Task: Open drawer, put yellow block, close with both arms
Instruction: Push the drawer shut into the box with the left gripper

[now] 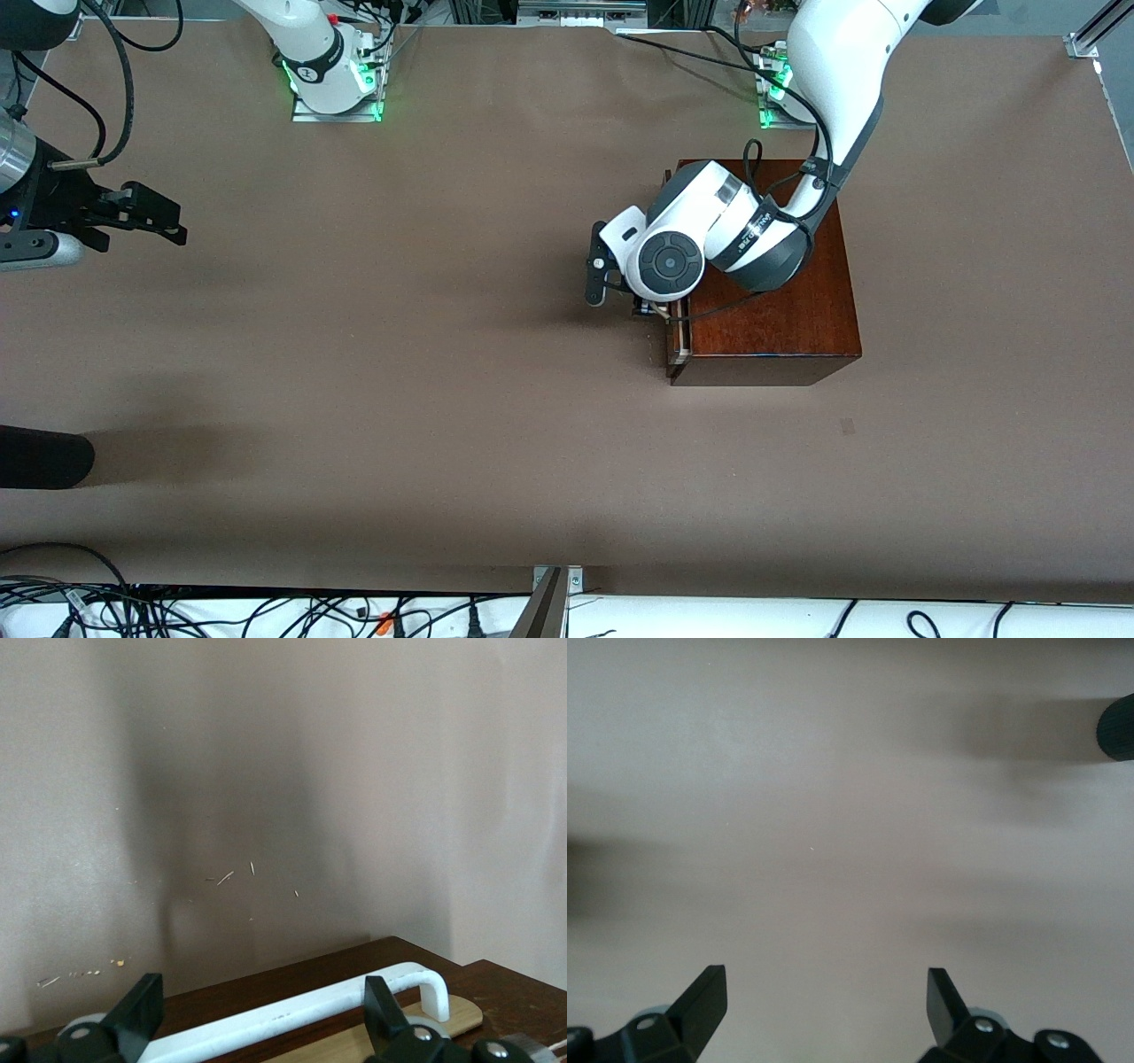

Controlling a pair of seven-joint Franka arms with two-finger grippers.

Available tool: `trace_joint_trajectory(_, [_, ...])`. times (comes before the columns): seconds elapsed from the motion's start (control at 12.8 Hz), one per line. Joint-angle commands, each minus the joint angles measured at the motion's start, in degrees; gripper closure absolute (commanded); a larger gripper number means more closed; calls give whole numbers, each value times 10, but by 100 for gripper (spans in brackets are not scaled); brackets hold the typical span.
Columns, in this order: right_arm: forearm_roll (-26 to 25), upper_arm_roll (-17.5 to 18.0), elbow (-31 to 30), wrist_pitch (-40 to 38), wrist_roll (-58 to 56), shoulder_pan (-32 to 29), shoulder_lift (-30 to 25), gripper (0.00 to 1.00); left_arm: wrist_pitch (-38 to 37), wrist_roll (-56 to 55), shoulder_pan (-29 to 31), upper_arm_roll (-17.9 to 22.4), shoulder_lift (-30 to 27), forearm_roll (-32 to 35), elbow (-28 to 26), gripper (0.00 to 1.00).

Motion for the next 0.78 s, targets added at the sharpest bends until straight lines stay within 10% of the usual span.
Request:
trace_joint_trajectory(0.0, [-1,2,-6,5,8,0,-5,0,-8,-9,4,3,-7,10,-1,0])
trace_joint_trajectory(0.7, [-1,-1,-6,10,2,-2,-4,0,-9,-74,3,3,-8,11,-1,0])
